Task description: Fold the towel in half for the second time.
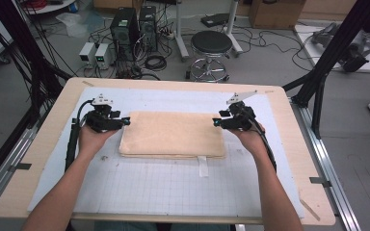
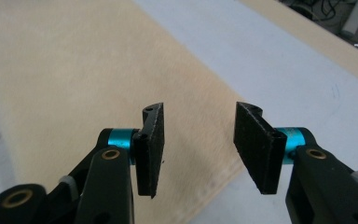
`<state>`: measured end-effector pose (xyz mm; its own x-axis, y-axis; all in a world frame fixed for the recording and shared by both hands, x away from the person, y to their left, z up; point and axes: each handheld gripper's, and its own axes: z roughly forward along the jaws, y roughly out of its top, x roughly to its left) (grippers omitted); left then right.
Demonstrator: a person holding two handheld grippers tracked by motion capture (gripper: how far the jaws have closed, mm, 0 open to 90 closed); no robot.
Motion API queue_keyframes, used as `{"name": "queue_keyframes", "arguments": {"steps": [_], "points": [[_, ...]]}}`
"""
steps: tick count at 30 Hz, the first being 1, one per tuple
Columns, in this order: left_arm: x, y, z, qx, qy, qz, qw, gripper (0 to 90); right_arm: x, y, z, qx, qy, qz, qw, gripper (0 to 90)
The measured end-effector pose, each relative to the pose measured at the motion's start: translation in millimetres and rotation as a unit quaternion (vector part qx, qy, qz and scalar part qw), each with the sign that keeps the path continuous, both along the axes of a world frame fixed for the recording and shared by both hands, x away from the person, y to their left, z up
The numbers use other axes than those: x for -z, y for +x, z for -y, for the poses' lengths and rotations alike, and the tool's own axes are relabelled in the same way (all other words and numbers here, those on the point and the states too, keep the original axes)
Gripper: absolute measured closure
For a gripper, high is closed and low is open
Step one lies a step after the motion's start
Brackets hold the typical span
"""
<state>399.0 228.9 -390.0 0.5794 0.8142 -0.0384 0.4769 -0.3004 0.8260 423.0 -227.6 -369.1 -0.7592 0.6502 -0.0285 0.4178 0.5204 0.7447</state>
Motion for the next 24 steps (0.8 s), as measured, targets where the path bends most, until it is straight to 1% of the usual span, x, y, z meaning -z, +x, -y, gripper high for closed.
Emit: {"name": "queue_keyframes", "arguments": {"steps": [2,5,7,9,10,11,12,13,15,16,17,20,21,22,23,24], "points": [[2.2,-10.9,0.4,0.013,-0.008,0.002,0.9999,46.7,0.2,-11.0,0.0,-0.009,-0.007,0.004,0.9999,53.1],[6.8,-26.6,2.2,0.032,-0.007,0.007,0.9994,48.0,2.4,-26.0,1.5,-0.020,0.015,0.006,0.9997,53.2],[8.3,-35.7,2.9,0.047,0.002,0.009,0.9989,51.5,5.2,-36.3,0.6,-0.030,0.015,0.004,0.9994,56.1],[10.7,-45.0,3.5,0.055,-0.008,0.017,0.9983,55.5,9.0,-45.6,-0.7,-0.041,0.016,0.004,0.9990,57.2],[12.3,-49.1,4.1,0.061,-0.012,0.017,0.9979,57.4,11.4,-49.8,-1.0,-0.043,0.018,0.007,0.9989,58.4],[13.6,-51.9,5.4,0.068,-0.010,0.013,0.9976,58.5,14.2,-52.9,-1.1,-0.045,0.022,0.007,0.9987,59.0],[15.2,-55.0,6.3,0.076,-0.010,0.013,0.9970,60.1,16.8,-54.9,-1.7,-0.047,0.020,0.000,0.9987,58.8],[16.9,-58.0,6.9,0.080,-0.009,0.014,0.9966,62.6,18.4,-55.7,-2.7,-0.050,0.011,-0.011,0.9986,58.1],[20.3,-61.2,7.7,0.087,-0.008,0.010,0.9961,65.9,20.0,-58.0,-4.6,-0.052,0.011,-0.016,0.9984,59.0],[22.2,-62.3,7.7,0.088,-0.009,0.008,0.9960,67.9,21.1,-60.3,-5.6,-0.054,0.011,-0.006,0.9985,60.5],[23.9,-62.9,7.0,0.092,-0.008,0.003,0.9958,68.9,22.8,-62.1,-6.3,-0.053,0.009,-0.003,0.9985,61.1],[30.4,-64.6,6.4,0.092,-0.011,-0.003,0.9957,69.9,33.5,-62.7,-4.5,-0.046,0.004,-0.008,0.9989,61.1],[32.0,-64.5,6.0,0.094,-0.008,-0.007,0.9955,69.9,37.1,-63.1,-3.4,-0.044,0.005,-0.013,0.9989,61.2],[35.0,-64.3,6.7,0.097,-0.006,-0.014,0.9952,69.9,40.1,-63.4,-2.6,-0.042,0.006,-0.014,0.9990,61.2],[36.9,-64.3,7.0,0.097,-0.001,-0.017,0.9952,69.9,45.0,-64.4,-1.6,-0.038,0.006,-0.015,0.9991,61.4],[39.0,-64.3,7.2,0.098,-0.001,-0.022,0.9949,69.7,48.7,-65.4,-1.4,-0.038,0.002,-0.017,0.9991,61.5]]}}
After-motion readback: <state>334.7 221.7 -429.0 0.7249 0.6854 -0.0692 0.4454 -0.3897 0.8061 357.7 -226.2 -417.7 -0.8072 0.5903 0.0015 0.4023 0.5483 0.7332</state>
